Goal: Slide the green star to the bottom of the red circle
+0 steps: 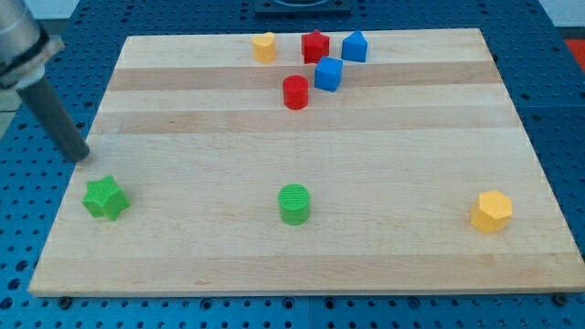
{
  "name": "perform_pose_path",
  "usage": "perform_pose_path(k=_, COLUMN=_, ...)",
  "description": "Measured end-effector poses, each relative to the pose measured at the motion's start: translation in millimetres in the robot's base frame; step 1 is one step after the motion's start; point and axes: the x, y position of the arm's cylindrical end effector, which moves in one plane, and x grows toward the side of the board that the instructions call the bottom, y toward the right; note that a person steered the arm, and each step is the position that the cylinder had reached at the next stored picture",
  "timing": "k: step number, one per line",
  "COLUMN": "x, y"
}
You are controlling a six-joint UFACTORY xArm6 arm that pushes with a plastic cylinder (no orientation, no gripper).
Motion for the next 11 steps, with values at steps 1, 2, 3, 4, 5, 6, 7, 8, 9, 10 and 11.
perform_pose_path(k=1, x=43.7, y=14.5)
perform_pose_path(k=2, x=93.0, y=0.5)
perform_pose_path(k=3, x=94.4, y=33.5)
perform_pose_path(k=4, x=57.8, y=15.0)
perform_pose_path(k=5, x=42.8, y=63.7)
perform_pose_path(k=6, x=34.2, y=119.9)
perform_pose_path(k=7, x=1.8, y=142.4)
perform_pose_path(k=8, x=-23.6, y=147.4)
perform_pose_path(k=9, x=-41.7, y=166.4)
perform_pose_path(k=10, x=-56.0, y=156.5)
perform_pose_path(k=11, x=-66.0, y=162.1)
